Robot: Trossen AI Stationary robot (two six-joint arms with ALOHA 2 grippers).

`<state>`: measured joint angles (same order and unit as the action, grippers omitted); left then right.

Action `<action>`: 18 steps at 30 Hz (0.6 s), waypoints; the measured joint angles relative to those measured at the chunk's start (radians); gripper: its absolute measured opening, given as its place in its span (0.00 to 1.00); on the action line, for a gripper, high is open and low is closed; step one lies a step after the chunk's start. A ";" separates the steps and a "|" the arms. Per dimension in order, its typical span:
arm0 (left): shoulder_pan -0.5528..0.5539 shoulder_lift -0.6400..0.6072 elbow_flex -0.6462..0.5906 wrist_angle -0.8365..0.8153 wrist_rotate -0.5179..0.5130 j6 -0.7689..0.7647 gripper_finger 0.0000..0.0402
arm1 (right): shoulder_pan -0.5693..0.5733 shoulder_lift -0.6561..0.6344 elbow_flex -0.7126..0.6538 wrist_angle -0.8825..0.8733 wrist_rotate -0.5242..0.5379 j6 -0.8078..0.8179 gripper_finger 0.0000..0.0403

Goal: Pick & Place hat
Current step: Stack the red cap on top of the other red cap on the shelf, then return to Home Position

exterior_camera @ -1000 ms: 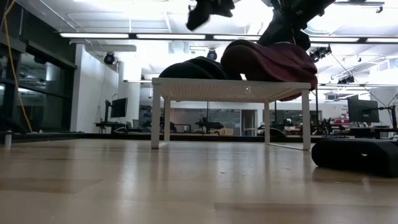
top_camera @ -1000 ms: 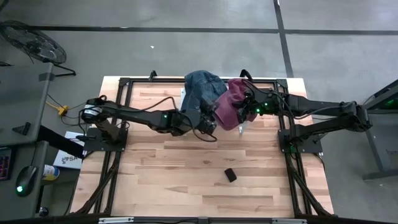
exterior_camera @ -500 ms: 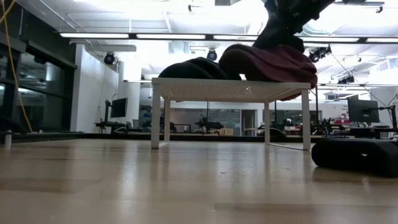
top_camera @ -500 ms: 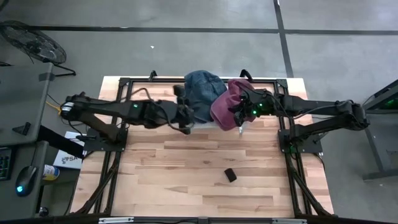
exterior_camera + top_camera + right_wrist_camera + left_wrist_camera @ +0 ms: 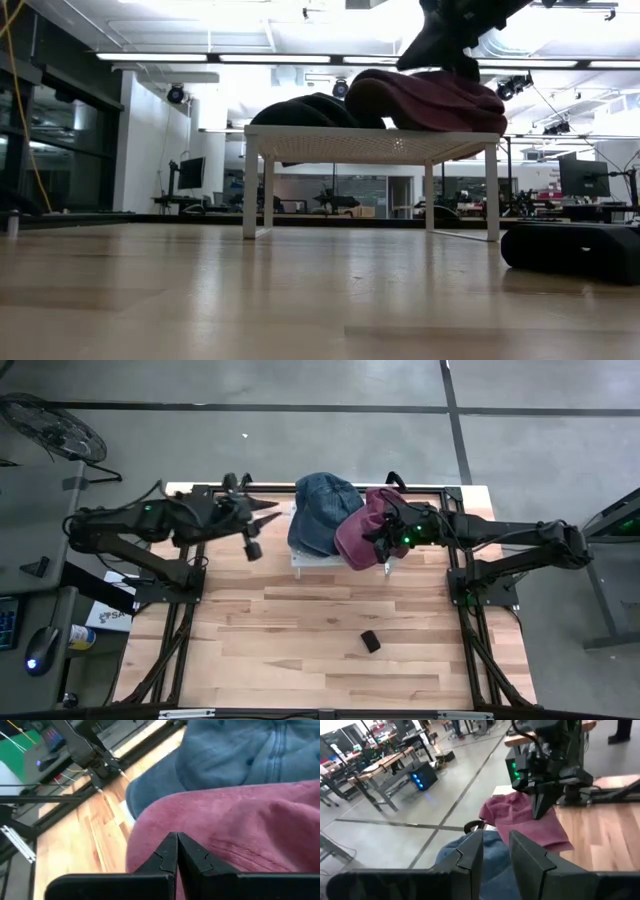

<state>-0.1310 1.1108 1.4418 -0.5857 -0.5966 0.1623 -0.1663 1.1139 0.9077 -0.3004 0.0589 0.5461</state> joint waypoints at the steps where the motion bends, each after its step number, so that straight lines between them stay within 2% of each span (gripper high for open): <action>1: 0.000 -0.017 0.000 -0.004 0.003 -0.007 0.22 | 0.003 -0.004 0.000 0.005 0.000 0.000 0.00; 11: 0.000 -0.123 0.000 -0.092 0.004 -0.068 0.22 | 0.027 -0.093 0.062 0.020 -0.006 -0.048 0.00; 18: 0.000 -0.231 -0.048 -0.210 0.011 -0.192 0.22 | 0.054 -0.157 0.185 -0.178 0.040 -0.154 0.00</action>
<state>-0.1310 0.8798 1.3938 -0.7958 -0.5854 -0.0296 -0.1125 0.9573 1.0929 -0.4782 0.0993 0.3917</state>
